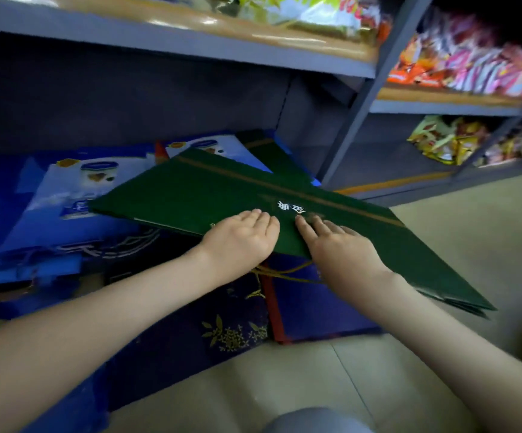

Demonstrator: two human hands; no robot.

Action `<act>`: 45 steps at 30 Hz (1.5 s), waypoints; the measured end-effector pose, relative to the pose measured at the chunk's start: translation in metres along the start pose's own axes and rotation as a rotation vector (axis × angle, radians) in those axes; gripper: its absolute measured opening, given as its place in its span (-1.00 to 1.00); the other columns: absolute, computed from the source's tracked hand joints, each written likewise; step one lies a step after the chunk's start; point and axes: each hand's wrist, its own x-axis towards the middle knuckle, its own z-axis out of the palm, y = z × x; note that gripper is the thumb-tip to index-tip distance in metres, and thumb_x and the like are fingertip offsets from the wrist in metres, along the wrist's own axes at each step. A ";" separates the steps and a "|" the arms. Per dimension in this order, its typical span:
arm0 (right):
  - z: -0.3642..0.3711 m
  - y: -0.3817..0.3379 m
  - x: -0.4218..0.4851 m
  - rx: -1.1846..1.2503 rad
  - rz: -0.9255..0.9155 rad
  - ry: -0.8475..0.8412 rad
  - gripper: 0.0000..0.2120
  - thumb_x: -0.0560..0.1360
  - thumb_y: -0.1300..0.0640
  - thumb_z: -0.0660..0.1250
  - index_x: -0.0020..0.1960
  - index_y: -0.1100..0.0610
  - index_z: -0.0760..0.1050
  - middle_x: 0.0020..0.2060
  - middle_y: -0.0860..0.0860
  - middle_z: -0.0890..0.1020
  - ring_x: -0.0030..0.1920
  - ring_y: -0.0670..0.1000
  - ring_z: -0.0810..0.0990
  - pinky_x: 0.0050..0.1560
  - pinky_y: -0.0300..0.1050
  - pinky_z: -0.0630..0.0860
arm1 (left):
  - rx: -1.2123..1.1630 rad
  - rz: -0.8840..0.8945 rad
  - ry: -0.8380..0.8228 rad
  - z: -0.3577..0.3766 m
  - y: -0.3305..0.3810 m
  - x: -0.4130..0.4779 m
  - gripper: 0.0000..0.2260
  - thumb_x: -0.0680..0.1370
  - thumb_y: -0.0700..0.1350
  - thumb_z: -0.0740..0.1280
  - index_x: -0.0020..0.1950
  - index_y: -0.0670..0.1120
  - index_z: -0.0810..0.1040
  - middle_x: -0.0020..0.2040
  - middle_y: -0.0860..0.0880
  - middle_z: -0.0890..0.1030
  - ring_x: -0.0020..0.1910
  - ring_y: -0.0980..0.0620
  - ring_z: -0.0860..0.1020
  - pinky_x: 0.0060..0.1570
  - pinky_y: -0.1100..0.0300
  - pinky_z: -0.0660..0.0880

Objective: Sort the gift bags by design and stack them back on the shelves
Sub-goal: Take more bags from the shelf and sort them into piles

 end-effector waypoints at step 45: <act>0.338 0.168 -0.041 0.354 0.265 -0.626 -0.19 0.54 0.29 0.16 0.55 0.05 -0.32 0.56 0.02 -0.15 0.54 0.10 -0.22 0.48 0.17 -0.13 | -0.169 0.345 -0.909 0.168 0.202 0.082 -0.54 0.65 -0.24 -0.02 0.53 -0.29 -0.04 0.52 -0.26 0.11 0.49 -0.18 0.12 0.45 -0.06 0.07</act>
